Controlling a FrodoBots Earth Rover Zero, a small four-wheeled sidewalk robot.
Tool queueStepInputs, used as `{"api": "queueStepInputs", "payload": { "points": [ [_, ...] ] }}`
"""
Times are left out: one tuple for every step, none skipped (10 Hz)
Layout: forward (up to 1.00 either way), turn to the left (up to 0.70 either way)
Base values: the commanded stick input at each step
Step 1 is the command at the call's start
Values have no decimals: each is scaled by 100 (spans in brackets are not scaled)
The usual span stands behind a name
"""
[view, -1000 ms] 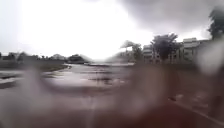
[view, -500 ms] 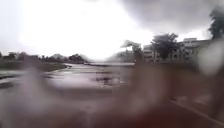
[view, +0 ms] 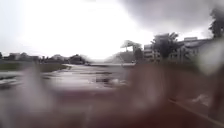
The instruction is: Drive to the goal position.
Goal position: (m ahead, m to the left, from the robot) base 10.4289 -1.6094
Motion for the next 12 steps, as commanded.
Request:
{"api": "queueStepInputs", "payload": {
  "points": [
    [45, 0],
    [45, 0],
    [45, 0],
    [45, 0],
    [45, 0],
    [45, 0],
    [45, 0],
    [45, 0],
    [45, 0],
    [45, 0],
    [45, 0],
    [45, 0]
  ]
}}
